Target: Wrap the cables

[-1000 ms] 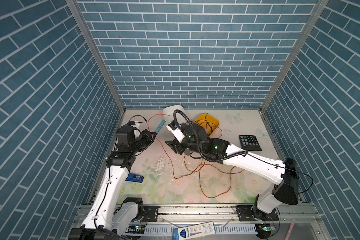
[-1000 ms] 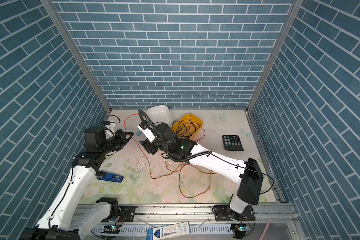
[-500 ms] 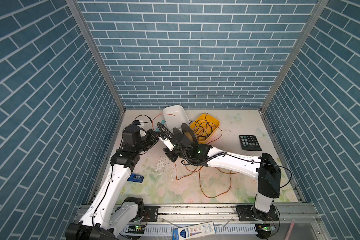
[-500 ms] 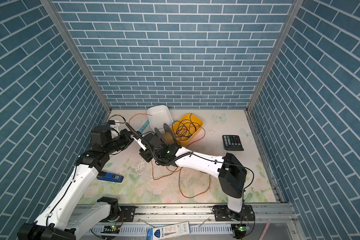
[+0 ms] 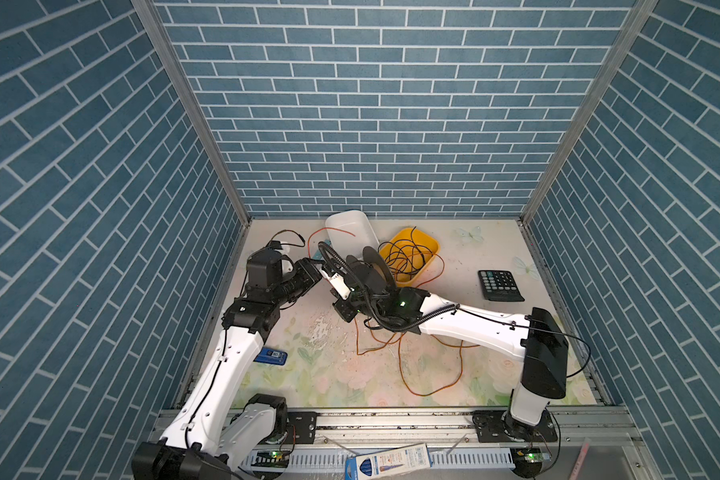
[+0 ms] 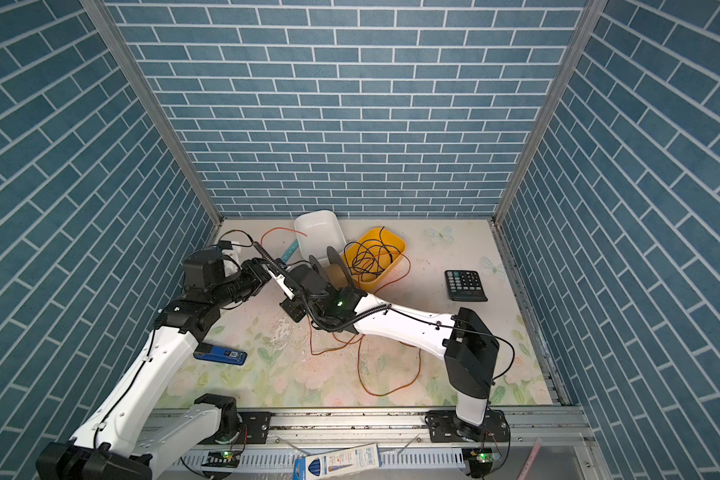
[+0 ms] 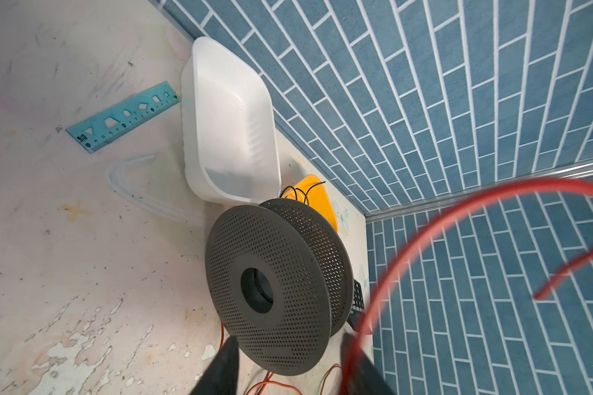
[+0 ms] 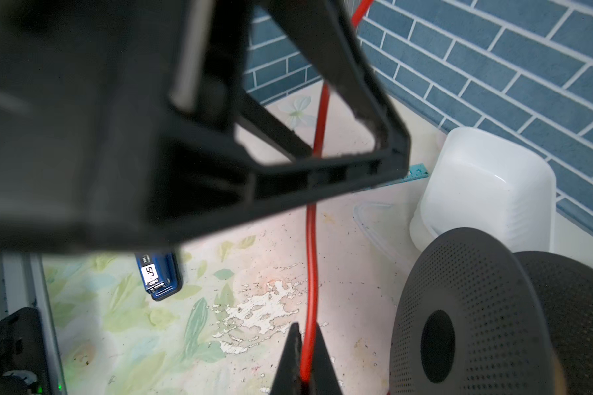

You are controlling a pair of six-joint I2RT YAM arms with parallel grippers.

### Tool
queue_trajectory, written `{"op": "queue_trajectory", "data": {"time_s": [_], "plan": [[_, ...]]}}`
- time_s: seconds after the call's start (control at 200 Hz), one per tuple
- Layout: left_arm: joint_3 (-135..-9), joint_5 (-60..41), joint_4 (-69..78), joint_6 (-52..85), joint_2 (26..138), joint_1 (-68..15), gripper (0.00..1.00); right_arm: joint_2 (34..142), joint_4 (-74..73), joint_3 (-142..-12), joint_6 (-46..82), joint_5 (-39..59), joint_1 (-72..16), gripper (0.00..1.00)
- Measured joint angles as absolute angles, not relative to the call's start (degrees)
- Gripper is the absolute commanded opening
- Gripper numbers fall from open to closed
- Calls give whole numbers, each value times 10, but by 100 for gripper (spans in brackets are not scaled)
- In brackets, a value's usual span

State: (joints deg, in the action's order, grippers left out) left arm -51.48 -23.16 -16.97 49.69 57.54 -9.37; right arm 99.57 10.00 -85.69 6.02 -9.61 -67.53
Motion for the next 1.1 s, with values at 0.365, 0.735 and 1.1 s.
{"op": "queue_trajectory", "data": {"time_s": [0.365, 0.735, 1.1], "plan": [[-578, -202, -212, 449, 597, -180, 94, 792, 173, -821, 88, -22, -555, 0], [-630, -143, -224, 423, 694, -275, 80, 681, 230, -689, 128, -41, -443, 0], [-733, -20, -297, 371, 803, -366, 76, 572, 272, -619, 193, -119, -352, 0]]}}
